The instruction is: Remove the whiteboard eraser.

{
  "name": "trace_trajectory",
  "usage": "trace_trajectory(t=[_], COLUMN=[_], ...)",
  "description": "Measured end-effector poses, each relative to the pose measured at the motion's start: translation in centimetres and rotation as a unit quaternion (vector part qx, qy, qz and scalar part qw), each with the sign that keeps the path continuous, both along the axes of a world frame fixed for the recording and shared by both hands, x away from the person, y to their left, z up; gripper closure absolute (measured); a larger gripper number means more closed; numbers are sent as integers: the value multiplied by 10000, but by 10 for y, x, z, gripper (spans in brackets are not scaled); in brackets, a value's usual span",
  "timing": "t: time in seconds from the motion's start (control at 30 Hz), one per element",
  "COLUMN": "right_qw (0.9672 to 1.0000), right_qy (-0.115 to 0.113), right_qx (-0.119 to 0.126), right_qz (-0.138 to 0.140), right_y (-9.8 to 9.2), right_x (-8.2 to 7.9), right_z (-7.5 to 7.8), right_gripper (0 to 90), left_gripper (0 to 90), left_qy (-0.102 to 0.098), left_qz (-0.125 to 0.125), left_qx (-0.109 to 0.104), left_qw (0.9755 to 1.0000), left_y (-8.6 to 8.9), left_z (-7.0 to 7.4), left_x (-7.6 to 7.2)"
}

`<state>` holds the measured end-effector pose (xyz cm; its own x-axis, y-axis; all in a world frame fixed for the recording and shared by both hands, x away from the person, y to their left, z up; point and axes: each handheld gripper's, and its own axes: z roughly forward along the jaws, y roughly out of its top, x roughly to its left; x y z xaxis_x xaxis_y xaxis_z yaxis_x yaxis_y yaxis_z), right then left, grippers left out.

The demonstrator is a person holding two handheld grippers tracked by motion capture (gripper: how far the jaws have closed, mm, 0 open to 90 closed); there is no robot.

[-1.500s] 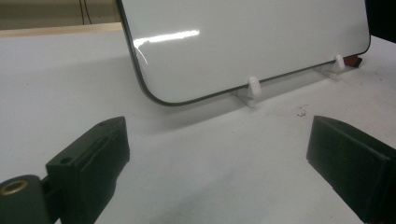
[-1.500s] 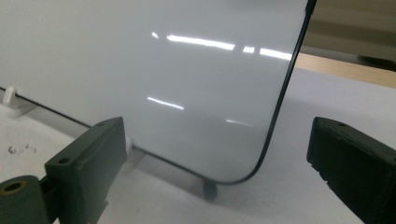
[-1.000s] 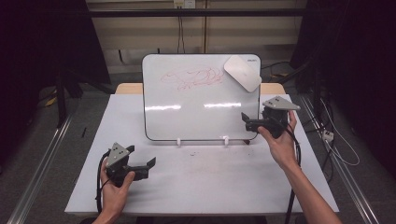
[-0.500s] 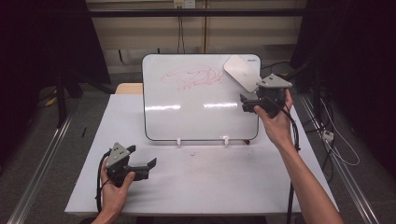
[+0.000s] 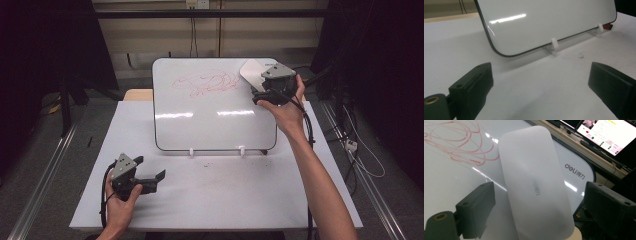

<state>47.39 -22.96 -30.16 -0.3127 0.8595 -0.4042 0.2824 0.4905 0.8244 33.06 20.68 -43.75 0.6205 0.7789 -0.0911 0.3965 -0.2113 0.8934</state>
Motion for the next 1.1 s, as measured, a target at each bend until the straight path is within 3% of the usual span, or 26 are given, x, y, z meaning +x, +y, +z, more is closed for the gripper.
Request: trace_trajectory(t=[0.57, 0.87, 1.1], right_qw=[9991, 9981, 9982], right_qy=[304, 361, 424], right_qx=[-243, -473, -384], right_qz=[154, 181, 154], right_y=[3, 6, 6], right_x=[25, 26, 25], right_z=[-7, -5, -4], right_gripper=[264, 287, 297], left_gripper=[58, 58, 58], left_qy=[23, 34, -26], left_qz=[-12, -16, 36], left_qx=[20, 35, 51], left_qw=[10000, 10000, 10000], left_y=[-1, 3, 5], left_z=[0, 0, 1], left_x=[2, 0, -1])
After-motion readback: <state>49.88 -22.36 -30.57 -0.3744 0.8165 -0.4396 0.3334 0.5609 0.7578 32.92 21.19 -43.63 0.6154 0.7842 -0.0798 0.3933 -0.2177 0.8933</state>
